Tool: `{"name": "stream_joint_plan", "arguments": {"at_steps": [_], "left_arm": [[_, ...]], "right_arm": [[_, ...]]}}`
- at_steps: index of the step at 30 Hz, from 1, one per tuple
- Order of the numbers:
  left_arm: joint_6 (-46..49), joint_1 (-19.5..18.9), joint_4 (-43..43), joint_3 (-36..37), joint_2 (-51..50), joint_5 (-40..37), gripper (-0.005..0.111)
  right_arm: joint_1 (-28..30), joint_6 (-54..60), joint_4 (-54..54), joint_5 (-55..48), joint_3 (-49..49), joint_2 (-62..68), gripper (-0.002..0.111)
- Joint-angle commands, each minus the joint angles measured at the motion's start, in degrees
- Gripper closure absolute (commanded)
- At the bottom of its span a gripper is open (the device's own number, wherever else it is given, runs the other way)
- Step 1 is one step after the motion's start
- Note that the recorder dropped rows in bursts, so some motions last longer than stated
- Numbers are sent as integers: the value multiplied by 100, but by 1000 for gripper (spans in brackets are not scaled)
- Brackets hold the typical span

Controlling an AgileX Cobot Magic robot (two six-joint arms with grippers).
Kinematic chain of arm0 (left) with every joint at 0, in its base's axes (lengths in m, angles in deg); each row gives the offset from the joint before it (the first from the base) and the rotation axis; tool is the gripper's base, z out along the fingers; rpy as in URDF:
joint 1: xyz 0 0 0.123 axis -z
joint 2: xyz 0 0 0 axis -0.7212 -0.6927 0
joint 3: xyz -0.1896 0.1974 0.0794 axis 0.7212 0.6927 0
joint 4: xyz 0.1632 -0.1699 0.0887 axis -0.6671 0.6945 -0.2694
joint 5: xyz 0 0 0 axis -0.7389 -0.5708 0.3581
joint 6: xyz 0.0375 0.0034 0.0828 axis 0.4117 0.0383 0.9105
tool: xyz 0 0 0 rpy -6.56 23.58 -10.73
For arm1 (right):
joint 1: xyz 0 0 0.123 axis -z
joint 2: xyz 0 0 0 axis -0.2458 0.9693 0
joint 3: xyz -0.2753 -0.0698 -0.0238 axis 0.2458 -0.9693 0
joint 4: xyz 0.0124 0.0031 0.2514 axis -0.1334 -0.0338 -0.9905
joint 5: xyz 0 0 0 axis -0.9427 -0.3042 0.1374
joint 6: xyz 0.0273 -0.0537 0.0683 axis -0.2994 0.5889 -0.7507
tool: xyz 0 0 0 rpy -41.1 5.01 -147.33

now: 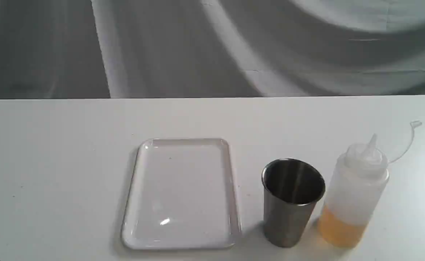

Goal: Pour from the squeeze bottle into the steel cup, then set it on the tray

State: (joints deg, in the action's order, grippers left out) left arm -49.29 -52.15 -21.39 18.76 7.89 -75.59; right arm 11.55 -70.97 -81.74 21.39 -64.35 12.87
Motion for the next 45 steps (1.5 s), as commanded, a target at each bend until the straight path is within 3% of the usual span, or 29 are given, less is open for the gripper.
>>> {"name": "stream_joint_plan", "arguments": {"at_steps": [1, 20, 29, 37, 45], "left_arm": [[-13, 26, 23, 25, -9, -7, 98], [-13, 26, 23, 25, -9, -7, 98], [-13, 26, 23, 25, -9, -7, 98], [-13, 26, 23, 25, -9, -7, 98], [-13, 26, 23, 25, -9, -7, 98]], "right_arm": [[-5, 16, 52, 2, -16, -29, 108], [-5, 9, 52, 27, -16, -29, 108], [-5, 9, -23, 668, -16, -29, 108], [-5, 9, -856, 1941, -16, -29, 108], [-5, -128, -2517, 2097, -16, -29, 108]]}}
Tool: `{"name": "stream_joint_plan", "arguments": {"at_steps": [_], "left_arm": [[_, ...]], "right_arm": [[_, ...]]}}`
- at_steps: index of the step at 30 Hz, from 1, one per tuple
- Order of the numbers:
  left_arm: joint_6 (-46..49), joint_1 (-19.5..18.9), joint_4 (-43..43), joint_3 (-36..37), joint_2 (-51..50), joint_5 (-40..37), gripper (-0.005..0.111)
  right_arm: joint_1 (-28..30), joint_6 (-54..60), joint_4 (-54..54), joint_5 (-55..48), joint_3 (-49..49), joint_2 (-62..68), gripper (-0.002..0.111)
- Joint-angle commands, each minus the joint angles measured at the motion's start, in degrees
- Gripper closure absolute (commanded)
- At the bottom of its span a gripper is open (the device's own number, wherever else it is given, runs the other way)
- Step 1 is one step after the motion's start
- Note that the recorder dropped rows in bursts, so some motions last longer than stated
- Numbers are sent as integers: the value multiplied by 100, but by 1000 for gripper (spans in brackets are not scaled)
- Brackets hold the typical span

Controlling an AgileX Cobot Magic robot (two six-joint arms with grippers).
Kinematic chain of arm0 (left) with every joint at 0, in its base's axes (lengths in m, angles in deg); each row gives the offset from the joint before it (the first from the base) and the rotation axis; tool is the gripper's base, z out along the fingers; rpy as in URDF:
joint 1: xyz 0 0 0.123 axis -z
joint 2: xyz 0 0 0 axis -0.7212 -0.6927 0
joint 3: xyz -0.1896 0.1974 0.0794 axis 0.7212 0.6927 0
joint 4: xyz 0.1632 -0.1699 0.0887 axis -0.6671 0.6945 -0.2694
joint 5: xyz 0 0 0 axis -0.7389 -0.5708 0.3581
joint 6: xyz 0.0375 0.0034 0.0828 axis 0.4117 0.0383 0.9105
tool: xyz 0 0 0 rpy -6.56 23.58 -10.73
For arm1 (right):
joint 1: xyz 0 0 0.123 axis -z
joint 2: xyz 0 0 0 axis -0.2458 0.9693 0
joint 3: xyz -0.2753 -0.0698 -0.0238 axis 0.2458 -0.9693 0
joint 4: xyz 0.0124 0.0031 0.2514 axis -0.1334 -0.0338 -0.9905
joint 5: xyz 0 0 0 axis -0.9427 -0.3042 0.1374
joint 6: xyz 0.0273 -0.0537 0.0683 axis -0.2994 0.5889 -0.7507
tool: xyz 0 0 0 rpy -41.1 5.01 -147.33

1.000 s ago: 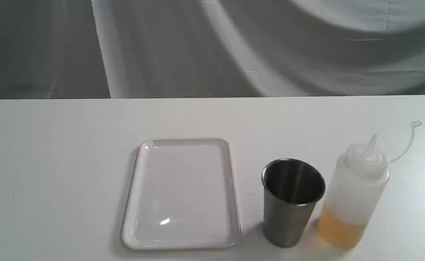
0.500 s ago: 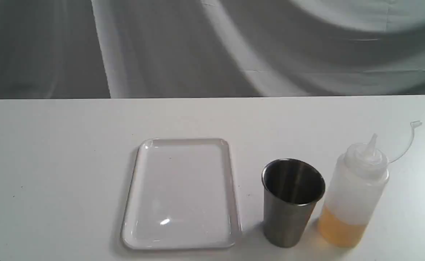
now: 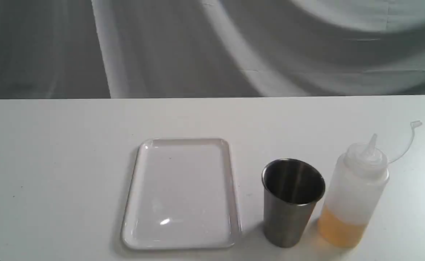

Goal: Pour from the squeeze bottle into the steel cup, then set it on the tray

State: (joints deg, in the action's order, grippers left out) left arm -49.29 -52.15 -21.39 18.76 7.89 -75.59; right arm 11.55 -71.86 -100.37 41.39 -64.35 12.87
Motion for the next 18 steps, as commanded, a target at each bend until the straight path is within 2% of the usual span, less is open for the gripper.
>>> {"name": "stream_joint_plan", "arguments": {"at_steps": [1, 7, 11, 15, 18], "left_arm": [[-13, 26, 23, 25, -9, -7, 98], [-13, 26, 23, 25, -9, -7, 98], [-13, 26, 23, 25, -9, -7, 98], [-13, 26, 23, 25, -9, -7, 98], [-13, 26, 23, 25, -9, -7, 98]], "right_arm": [[-5, -39, -842, 97, -16, -29, 108], [-5, -8, -899, 122, -16, -29, 108], [-5, 146, -703, -312, 59, 54, 108], [-5, 420, -424, -684, 498, 939, 108], [-5, 908, -51, -1358, 1104, 1819, 108]]}}
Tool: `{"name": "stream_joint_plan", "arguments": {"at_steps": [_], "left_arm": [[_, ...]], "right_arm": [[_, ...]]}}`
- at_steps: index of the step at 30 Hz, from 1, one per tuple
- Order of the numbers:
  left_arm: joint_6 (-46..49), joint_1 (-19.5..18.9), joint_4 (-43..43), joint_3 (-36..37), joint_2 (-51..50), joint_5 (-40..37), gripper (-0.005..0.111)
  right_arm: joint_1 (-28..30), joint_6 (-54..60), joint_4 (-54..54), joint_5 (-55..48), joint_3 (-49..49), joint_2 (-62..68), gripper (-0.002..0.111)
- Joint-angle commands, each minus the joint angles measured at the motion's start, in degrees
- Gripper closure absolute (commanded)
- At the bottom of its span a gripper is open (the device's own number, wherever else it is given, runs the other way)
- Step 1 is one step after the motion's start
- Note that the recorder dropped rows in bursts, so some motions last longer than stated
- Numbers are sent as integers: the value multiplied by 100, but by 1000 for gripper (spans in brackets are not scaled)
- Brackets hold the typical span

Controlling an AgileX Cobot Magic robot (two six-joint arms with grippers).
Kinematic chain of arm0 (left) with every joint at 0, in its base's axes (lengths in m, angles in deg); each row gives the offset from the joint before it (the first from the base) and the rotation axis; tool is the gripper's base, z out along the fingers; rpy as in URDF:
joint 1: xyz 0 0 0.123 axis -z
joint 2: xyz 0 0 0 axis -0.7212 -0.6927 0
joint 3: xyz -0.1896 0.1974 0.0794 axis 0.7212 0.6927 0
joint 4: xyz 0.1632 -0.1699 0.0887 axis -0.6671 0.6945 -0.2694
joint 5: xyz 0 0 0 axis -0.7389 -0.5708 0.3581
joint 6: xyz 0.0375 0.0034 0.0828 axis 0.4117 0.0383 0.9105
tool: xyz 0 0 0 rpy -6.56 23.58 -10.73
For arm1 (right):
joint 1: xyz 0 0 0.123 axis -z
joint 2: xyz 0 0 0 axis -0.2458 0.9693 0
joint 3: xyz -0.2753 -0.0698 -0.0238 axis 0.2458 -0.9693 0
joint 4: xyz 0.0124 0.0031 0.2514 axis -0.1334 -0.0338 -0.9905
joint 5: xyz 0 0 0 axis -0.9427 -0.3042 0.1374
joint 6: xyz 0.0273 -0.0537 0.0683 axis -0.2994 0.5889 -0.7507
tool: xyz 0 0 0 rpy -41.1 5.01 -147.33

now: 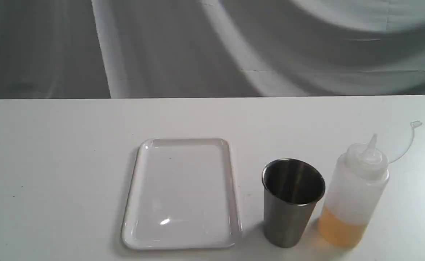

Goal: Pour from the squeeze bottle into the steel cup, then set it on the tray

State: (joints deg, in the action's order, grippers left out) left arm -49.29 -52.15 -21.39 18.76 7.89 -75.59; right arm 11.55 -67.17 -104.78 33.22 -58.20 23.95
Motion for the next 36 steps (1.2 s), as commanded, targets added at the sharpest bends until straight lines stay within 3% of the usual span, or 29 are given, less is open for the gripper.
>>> {"name": "stream_joint_plan", "arguments": {"at_steps": [1, 6, 13, 20, 28, 36], "left_arm": [[-13, 26, 23, 25, -9, -7, 98], [-13, 26, 23, 25, -9, -7, 98], [-13, 26, 23, 25, -9, -7, 98], [-13, 26, 23, 25, -9, -7, 98], [-13, 26, 23, 25, -9, -7, 98], [-13, 26, 23, 25, -9, -7, 98]], "right_arm": [[-5, 615, 549, -812, 732, 1057, 108], [-5, 850, 735, -1142, 1489, 2611, 108], [-17, 850, 389, -667, 1480, 4056, 108], [-88, 850, 49, 751, 735, 4218, 108], [-1017, 874, 392, 2392, -26, 4218, 108], [-1057, 1060, 215, 2873, -55, 4378, 108]]}}
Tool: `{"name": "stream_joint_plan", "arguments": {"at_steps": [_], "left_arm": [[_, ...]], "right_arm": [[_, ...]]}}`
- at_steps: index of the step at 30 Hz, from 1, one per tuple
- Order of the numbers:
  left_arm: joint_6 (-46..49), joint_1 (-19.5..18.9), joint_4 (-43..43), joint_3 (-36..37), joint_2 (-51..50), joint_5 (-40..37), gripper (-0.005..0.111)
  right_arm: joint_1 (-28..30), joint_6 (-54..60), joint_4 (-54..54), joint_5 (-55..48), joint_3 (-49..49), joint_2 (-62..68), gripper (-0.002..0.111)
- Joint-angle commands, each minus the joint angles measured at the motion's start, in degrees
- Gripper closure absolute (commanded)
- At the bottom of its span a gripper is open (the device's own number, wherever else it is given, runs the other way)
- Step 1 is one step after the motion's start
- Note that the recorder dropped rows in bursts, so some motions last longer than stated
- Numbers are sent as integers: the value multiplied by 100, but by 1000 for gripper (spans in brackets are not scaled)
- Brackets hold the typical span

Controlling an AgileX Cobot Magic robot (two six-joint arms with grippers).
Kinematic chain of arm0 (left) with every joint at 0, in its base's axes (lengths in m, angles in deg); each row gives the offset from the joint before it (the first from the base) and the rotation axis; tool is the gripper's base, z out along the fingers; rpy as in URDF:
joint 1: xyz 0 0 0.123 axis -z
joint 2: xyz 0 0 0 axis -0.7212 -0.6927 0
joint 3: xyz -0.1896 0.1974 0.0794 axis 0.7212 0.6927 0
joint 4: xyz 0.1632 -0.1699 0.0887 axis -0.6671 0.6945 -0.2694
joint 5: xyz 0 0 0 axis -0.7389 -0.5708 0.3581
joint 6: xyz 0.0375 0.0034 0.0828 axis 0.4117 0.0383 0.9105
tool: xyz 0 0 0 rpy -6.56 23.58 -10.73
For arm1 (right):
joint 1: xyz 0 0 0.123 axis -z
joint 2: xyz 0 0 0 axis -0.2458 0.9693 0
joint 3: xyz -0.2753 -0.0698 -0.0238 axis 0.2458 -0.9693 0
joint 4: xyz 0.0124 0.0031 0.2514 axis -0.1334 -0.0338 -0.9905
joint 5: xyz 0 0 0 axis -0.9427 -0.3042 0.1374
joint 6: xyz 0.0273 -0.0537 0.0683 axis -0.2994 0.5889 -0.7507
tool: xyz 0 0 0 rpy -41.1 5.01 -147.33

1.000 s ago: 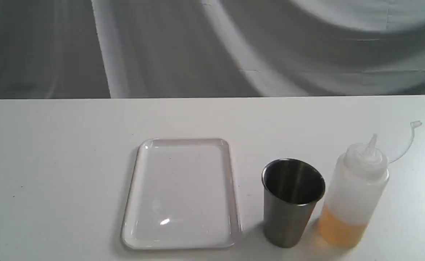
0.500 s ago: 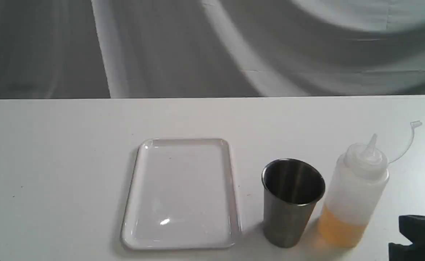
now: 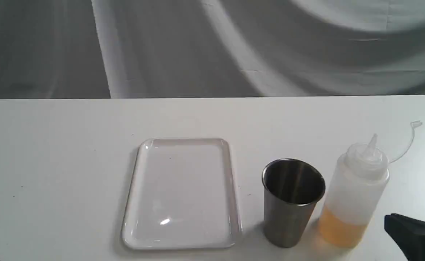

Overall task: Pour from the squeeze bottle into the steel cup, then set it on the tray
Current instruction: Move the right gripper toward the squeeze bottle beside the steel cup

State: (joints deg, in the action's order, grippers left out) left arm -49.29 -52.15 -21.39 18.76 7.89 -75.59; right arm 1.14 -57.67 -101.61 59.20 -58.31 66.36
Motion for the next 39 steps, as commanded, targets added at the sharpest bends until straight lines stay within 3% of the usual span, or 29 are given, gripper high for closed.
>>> {"name": "stream_joint_plan", "arguments": {"at_steps": [1, 11, 21, 26, 31, 33, 39], "left_arm": [[-13, 26, 23, 25, -9, -7, 98], [-13, 26, 23, 25, -9, -7, 98], [-13, 26, 23, 25, -9, -7, 98], [-13, 26, 23, 25, -9, -7, 98], [-13, 26, 23, 25, -9, -7, 98], [-13, 26, 23, 25, -9, -7, 98], [-13, 26, 23, 25, -9, -7, 98]], "right_arm": [[-15, 194, -227, 347, -44, 279, 108], [-15, 227, -339, 1375, -44, 1644, 108], [-15, -13, -335, 1390, -44, 2068, 106], [-15, -13, -313, 1351, -44, 2068, 82], [-15, -85, 208, 1328, -17, 2068, 38], [-15, -270, 469, 1413, -8, 2068, 25], [-15, -310, 520, 1558, -8, 2068, 20]]}}
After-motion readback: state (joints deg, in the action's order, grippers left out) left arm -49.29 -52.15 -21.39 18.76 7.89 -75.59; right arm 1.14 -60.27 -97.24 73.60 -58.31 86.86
